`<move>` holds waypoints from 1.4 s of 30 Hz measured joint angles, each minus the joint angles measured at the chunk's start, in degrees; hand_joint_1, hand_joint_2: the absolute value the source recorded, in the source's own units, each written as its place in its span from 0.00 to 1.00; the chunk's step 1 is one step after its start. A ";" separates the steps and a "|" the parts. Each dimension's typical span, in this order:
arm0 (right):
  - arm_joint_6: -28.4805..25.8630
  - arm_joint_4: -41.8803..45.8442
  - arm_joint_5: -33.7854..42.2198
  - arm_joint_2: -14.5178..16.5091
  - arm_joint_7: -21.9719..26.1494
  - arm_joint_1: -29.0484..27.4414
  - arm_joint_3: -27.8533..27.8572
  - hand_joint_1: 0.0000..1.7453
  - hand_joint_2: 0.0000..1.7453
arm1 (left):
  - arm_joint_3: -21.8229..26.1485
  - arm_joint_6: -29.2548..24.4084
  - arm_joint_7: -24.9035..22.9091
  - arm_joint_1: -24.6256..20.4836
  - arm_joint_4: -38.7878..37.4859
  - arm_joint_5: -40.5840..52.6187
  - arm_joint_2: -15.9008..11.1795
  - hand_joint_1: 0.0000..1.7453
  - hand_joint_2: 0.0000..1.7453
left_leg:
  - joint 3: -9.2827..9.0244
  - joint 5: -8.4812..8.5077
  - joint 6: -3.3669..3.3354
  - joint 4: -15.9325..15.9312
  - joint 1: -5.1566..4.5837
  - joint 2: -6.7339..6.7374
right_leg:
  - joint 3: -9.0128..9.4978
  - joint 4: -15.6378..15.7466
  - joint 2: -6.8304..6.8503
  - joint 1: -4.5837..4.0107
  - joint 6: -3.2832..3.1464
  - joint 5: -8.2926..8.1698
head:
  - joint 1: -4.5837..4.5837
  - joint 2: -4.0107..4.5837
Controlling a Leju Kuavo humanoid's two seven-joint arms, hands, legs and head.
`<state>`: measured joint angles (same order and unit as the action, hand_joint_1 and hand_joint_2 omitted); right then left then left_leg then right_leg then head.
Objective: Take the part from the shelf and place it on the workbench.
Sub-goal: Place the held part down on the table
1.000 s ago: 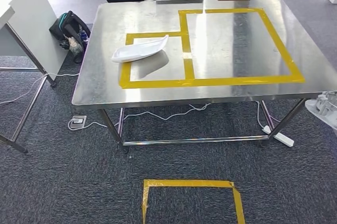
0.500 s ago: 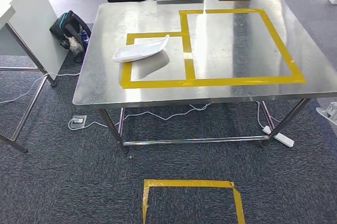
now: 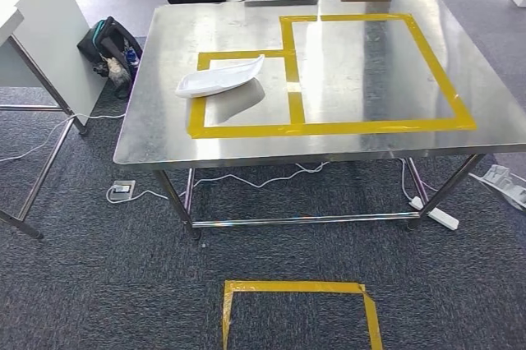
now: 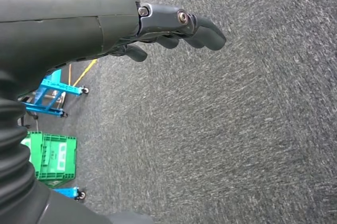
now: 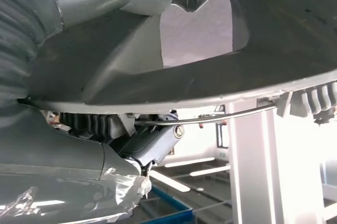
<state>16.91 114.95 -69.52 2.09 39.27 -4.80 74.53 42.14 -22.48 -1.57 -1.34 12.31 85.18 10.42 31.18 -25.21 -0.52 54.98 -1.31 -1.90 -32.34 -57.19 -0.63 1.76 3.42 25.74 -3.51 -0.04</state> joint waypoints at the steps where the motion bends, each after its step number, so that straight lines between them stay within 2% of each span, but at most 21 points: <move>1: -0.21 -0.45 -0.01 -0.05 -0.60 -0.02 -0.74 1.00 1.00 | 0.00 0.11 0.00 -0.05 0.00 0.00 -0.02 0.00 1.00 | 0.00 0.00 0.00 0.00 0.00 0.00 | 0.00 0.00 0.00 0.00 0.00 0.00 | 0.00 0.00; 4: -1.97 -1.79 0.37 -0.56 -3.59 -0.26 -3.75 1.00 1.00 | 0.00 0.31 -0.01 -0.19 0.00 0.00 -0.09 0.00 1.00 | 0.00 0.00 -0.02 0.00 -0.01 0.00 | 0.00 0.01 0.01 0.01 0.01 -0.01 | -0.01 0.00; 10: -6.13 -3.49 3.93 -3.53 -10.49 -1.15 -10.88 1.00 1.00 | 0.02 0.53 -0.14 -0.38 0.00 0.00 -0.34 0.00 1.00 | -0.01 0.01 -0.02 0.00 -0.01 0.00 | 0.00 0.01 0.00 0.02 0.04 -0.03 | 0.00 0.02; 13: -9.91 -4.09 4.55 -4.02 -13.52 -1.88 -15.22 1.00 1.00 | 0.02 0.71 -0.32 -0.43 0.00 0.00 -0.36 0.00 1.00 | -0.05 0.02 -0.02 0.00 -0.01 0.00 | -0.01 0.01 0.00 0.01 0.04 -0.03 | 0.00 0.01; 19: -16.35 -5.82 3.83 -5.62 -20.41 -3.41 -25.39 1.00 1.00 | -0.22 0.98 -0.37 -0.60 0.00 0.00 -0.35 0.00 1.00 | 0.01 0.03 -0.01 0.00 -0.01 0.00 | 0.00 0.01 0.00 0.01 0.05 -0.04 | 0.00 0.00; 25: -20.56 -7.92 2.39 -10.77 -28.81 -3.45 -38.97 1.00 1.00 | -0.28 1.16 -0.24 -0.80 0.00 0.00 -0.37 0.00 1.00 | -0.02 0.09 -0.08 0.01 -0.02 0.00 | -0.01 0.04 -0.01 0.02 0.10 -0.08 | 0.00 0.01; 33: -21.25 -9.01 -0.08 -15.58 -30.84 -2.76 -49.39 1.00 1.00 | -0.28 1.64 -0.62 -0.81 0.00 0.00 -0.41 0.00 1.00 | 0.09 0.12 -0.16 0.01 -0.01 -0.01 | 0.00 0.06 0.01 0.01 0.11 -0.10 | -0.01 0.00; 39: -20.24 -10.18 -4.16 -19.61 -33.31 1.20 -59.68 1.00 1.00 | -0.28 1.82 -0.85 -1.00 0.00 0.00 -0.41 0.00 1.00 | 0.04 0.21 -0.22 0.01 -0.02 0.02 | -0.06 0.07 0.03 0.02 0.12 -0.18 | 0.01 0.01; 42: -20.06 -10.62 -4.41 -20.86 -33.63 2.61 -62.90 1.00 1.00 | -0.28 1.86 -0.85 -0.99 0.00 0.00 -0.42 0.00 1.00 | 0.09 0.26 -0.28 0.01 -0.02 -0.03 | -0.05 0.07 0.16 0.01 0.13 -0.20 | 0.01 0.00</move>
<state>-3.15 104.33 -73.93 -18.76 5.64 -2.18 11.62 41.86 -20.61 -2.42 -2.33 12.31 85.18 10.01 31.27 -24.95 -0.80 54.99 -1.32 -1.93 -32.39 -57.13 -0.48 1.78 3.55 25.54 -3.51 -0.04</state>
